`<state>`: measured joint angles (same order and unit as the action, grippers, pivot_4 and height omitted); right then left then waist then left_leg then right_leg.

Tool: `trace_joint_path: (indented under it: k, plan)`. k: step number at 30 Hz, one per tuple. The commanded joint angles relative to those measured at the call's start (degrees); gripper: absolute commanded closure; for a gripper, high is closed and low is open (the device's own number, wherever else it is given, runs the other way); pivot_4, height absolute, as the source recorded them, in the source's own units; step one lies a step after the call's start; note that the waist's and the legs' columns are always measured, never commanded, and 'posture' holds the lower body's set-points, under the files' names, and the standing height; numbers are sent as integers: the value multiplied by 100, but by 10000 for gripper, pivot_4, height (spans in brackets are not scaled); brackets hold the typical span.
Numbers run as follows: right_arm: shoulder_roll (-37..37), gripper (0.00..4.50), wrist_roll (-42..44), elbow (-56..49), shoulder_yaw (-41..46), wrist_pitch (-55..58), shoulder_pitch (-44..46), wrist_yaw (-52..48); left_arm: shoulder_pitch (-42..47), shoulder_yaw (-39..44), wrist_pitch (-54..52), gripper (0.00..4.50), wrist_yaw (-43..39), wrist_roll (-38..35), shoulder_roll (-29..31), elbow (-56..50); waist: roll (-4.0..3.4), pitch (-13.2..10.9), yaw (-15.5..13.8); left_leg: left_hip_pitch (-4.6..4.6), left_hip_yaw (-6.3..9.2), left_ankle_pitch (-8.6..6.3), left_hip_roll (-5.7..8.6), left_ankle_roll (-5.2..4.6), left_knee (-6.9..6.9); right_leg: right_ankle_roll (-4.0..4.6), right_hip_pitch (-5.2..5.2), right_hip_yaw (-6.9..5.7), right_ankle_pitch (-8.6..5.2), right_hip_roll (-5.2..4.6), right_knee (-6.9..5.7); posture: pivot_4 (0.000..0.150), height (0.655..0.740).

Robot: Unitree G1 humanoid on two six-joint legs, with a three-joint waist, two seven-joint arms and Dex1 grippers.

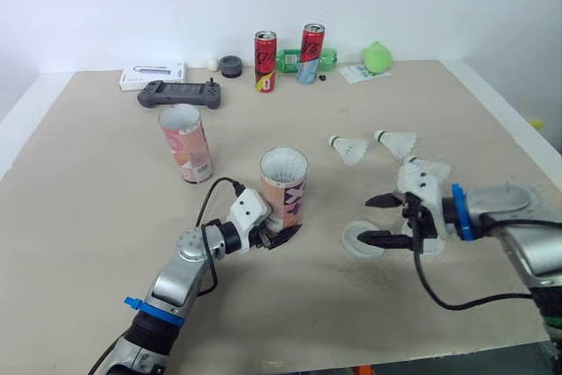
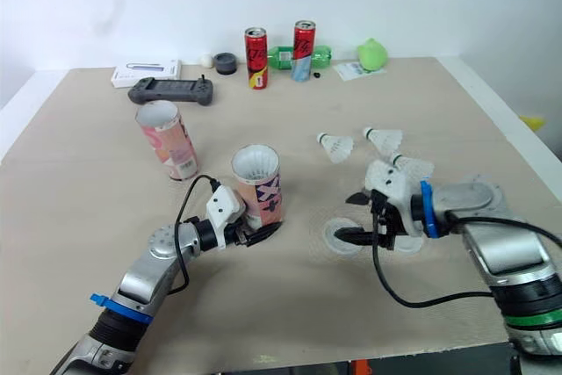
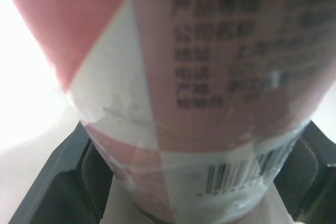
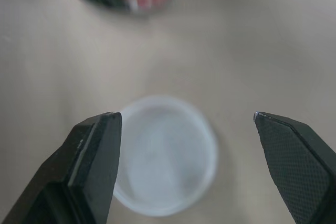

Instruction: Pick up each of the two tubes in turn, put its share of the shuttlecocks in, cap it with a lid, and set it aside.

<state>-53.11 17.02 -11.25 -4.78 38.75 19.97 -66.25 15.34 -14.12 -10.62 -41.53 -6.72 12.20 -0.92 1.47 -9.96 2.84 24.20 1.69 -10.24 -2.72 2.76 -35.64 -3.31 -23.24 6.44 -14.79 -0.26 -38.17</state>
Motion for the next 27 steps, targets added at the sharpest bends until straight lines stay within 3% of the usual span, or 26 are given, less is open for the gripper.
trace_joint_path:
  k: [1,5,8,15,21,27]
  plan:
    - [161,771,-297,316,-193,-307,117,251,-10,-119,73,7568,-9,91,75,59,-1,0,-3,2,0,0,1,0,-4,-3,0,1,2,-1,0,1500,7400]
    - [147,771,-650,699,-540,-601,179,215,-19,-139,81,7568,21,67,78,68,2,4,-3,-2,-1,0,2,0,-10,-6,7,3,4,-1,1,1500,7400]
    - [24,8778,-702,671,-597,-713,125,58,-31,-130,161,7568,88,92,64,63,2,5,-7,-7,0,0,2,0,-15,-5,13,1,5,-1,1,1500,7400]
    - [-157,44147,-567,596,-466,-760,98,-105,-25,-134,237,7568,214,124,43,84,2,5,-9,-7,1,0,2,1,-20,-5,17,1,5,-3,2,1500,7400]
    - [-84,44675,-28,370,-30,-596,547,-282,-11,-146,278,7568,244,117,49,100,-1,2,-5,-3,1,0,2,1,-18,-8,14,2,5,-3,2,1500,7400]
    - [584,44675,964,-49,384,138,2666,-5,71,-179,233,7568,227,149,79,154,-41,-14,5,-2,2,7,6,-5,-17,-6,0,11,27,2,1,1500,7400]
